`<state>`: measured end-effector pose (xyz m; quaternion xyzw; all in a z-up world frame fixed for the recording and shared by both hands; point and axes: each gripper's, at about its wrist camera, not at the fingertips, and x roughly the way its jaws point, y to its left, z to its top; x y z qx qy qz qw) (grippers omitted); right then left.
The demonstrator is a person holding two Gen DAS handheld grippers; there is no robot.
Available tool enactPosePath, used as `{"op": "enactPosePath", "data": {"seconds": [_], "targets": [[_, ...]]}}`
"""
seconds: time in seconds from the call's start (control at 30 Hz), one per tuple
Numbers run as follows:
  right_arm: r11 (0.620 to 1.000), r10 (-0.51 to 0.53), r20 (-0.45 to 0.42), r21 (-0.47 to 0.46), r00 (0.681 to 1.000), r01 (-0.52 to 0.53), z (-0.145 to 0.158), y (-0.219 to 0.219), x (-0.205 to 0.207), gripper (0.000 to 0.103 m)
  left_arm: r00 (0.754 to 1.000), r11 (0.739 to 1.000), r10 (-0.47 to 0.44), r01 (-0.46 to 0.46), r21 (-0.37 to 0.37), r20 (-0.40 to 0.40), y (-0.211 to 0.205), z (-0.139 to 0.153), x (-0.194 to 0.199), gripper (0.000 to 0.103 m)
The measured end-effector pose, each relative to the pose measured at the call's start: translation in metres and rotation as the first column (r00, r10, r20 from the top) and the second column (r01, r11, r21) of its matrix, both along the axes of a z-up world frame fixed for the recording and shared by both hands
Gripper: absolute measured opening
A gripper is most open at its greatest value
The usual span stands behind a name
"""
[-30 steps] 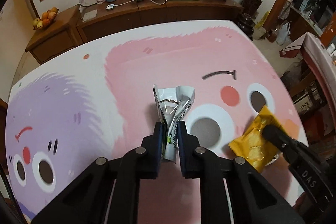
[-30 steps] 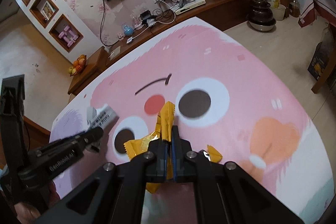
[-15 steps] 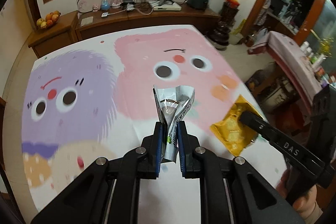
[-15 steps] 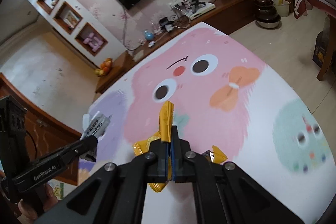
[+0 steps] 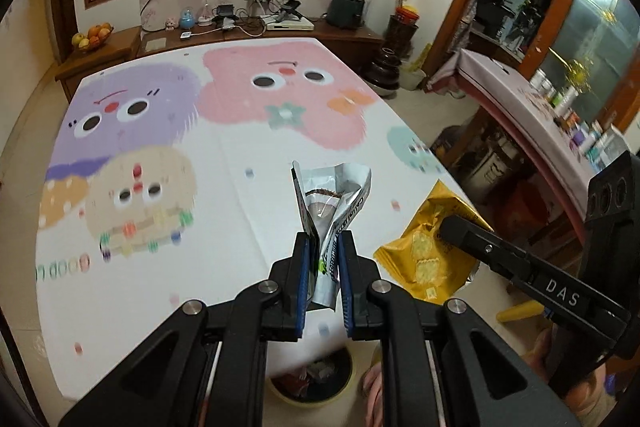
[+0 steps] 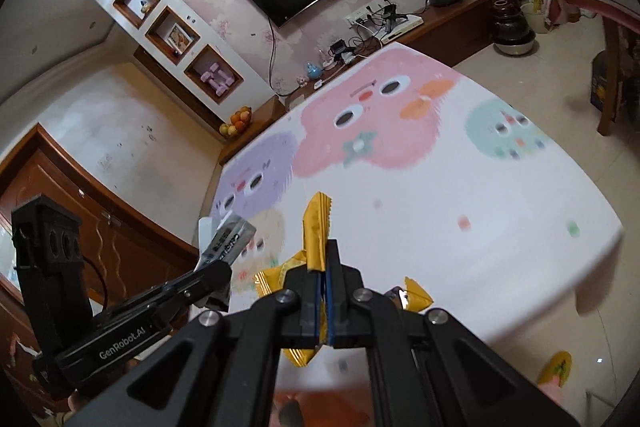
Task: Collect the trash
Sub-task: 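Carry both wrappers down over the bin and open both tools to drop them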
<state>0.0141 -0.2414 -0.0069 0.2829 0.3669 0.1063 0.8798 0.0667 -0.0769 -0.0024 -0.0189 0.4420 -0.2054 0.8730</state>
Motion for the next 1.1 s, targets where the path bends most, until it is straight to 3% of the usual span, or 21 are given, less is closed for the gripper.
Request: {"op": "enactPosePath", "data": {"seconds": [0.27,0.5,0.73,0.93,1.1], "targets": [[0.985,0.018,-0.052,-0.169,0.998,-0.027,-0.038,0.018,-0.092,0.002,0.987,0.980,-0.163,0.163,0.111,-0.011,-0.019,-0.052,-0.087,0.012],[0.986,0.031,-0.270,-0.148,0.962,-0.073,-0.124,0.019,-0.125,0.002,0.955,0.940,-0.269,0.288,0.181,-0.124,-0.031,-0.126,-0.119,0.012],[0.993,-0.029,-0.426,-0.118,0.904,-0.024,-0.214,0.005,-0.127,0.002,0.919,0.910,-0.270,0.341,0.237,-0.287,-0.043,-0.228,-0.127,0.012],[0.995,-0.072,-0.521,-0.102,0.851,0.022,-0.289,-0.004,-0.114,0.002,0.892,0.919,-0.215,0.323,0.228,-0.397,-0.048,-0.302,-0.115,0.013],[0.994,-0.073,-0.560,-0.106,0.825,0.016,-0.337,-0.004,-0.103,0.004,0.886,0.919,-0.186,0.310,0.245,-0.426,-0.056,-0.343,-0.107,0.018]]}}
